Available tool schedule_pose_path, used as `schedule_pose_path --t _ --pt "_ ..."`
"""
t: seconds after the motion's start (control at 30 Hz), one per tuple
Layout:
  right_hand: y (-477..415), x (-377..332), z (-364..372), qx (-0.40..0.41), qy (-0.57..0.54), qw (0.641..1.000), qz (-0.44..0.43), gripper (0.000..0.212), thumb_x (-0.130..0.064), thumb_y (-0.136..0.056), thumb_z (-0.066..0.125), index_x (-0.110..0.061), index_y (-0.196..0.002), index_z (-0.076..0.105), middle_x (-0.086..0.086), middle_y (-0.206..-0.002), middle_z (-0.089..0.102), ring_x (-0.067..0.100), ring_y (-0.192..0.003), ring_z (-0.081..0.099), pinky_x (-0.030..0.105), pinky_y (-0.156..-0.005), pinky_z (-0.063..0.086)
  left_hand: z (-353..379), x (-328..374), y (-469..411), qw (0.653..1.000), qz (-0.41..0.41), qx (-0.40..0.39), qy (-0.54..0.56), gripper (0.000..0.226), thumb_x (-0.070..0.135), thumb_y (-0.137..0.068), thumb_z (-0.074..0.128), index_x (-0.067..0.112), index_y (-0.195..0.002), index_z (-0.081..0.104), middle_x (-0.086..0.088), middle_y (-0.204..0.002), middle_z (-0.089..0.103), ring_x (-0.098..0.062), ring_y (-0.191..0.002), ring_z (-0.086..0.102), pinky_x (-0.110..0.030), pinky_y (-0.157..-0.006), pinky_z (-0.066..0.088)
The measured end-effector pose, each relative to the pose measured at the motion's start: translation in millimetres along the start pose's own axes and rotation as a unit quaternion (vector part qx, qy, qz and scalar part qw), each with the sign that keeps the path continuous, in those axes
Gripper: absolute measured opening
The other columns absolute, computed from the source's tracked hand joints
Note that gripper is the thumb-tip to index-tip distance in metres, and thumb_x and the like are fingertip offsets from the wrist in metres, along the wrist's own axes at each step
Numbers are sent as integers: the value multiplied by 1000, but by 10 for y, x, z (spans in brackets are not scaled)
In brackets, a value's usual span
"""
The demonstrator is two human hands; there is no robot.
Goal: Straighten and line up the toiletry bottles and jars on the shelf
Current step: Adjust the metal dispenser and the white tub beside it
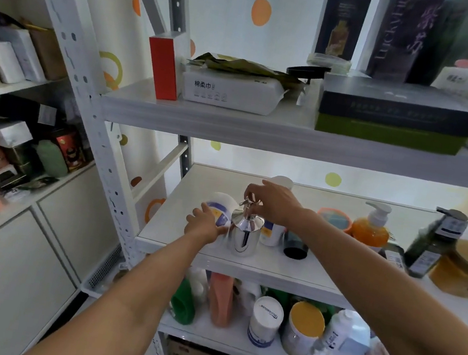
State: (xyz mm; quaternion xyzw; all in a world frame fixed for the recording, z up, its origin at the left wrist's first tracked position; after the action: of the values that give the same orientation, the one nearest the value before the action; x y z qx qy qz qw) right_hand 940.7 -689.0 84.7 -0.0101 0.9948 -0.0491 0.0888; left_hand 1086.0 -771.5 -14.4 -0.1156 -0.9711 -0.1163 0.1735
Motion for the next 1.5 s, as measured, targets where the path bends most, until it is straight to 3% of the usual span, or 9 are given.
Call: schedule_pose_path --t 0.27,0.43,0.6,0.7,0.8,0.9,1.2,1.33,1.5 --pt "31 29 -209 39 -57 998 10 31 -31 -83 66 -17 -110 65 1 -101 68 18 -84 56 24 -74 38 32 29 16 999 10 -12 51 85 55 -86 57 10 -146 17 -20 -143 36 -35 -128 40 -42 -102 39" --pt "-121 19 -358 54 -136 989 21 29 -24 -78 72 -13 -105 68 6 -101 69 19 -84 57 31 -80 47 -139 -82 -15 975 18 -28 222 58 46 -102 23 3 -139 37 -21 -141 45 -35 -128 43 -38 -105 33" --pt "-291 -100 -472 61 -241 968 32 29 -20 -81 71 -9 -108 66 5 -90 65 15 -80 56 17 -65 40 -183 -251 -52 929 -29 -78 360 76 57 -97 11 2 -140 40 -17 -146 41 -32 -134 39 -38 -113 27" --pt "-435 -160 -469 31 -327 943 42 26 -20 -81 71 -10 -104 64 15 -102 69 23 -93 63 30 -84 48 -213 -334 -117 900 -40 -122 417 88 69 -89 8 7 -143 40 -12 -149 40 -30 -138 35 -43 -116 25" --pt "-596 -188 -433 23 -402 915 31 14 -13 -82 69 -17 -92 60 8 -101 67 23 -111 60 35 -94 50 -220 -429 -185 874 -40 -135 466 85 74 -86 12 14 -122 61 -12 -125 56 -25 -115 51 -33 -98 40" --pt "-696 -230 -400 56 -443 893 53 21 -6 -84 68 -3 -104 62 5 -93 63 18 -87 61 25 -79 51 -229 -512 -245 856 -46 -134 498 78 76 -84 15 14 -92 63 -10 -101 56 -23 -96 50 -31 -86 41" --pt "-1030 -394 -218 95 -471 871 101 19 -13 -79 72 -1 -93 67 12 -94 65 23 -90 60 35 -84 47 -331 -588 -252 802 -72 -128 579 64 67 -90 20 20 -115 56 -10 -121 61 -35 -124 52 -50 -108 37" --pt "-1160 -453 -20 103 -380 912 113 14 -22 -73 76 -18 -79 64 5 -85 66 25 -89 64 40 -83 49 -353 -573 -252 814 -90 -85 567 77 68 -89 18 20 -149 24 -12 -152 32 -36 -136 37 -46 -111 32" --pt "-1074 -519 299 89 -314 938 114 26 -19 -73 71 -23 -99 68 -4 -84 59 20 -81 58 26 -71 42 -303 -515 -242 840 -68 -32 537 54 43 -103 17 13 -145 34 -7 -148 37 -24 -140 30 -37 -115 21"
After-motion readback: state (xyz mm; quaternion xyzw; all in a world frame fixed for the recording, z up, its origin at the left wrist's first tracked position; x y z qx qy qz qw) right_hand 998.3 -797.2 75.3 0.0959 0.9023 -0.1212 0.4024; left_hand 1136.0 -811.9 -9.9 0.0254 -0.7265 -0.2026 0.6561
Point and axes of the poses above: each hand's wrist, its own y-axis away from the middle knuckle, its own z-axis out of the palm, x = y × z, the point moved 1 cm from there along -y, towards the middle knuckle
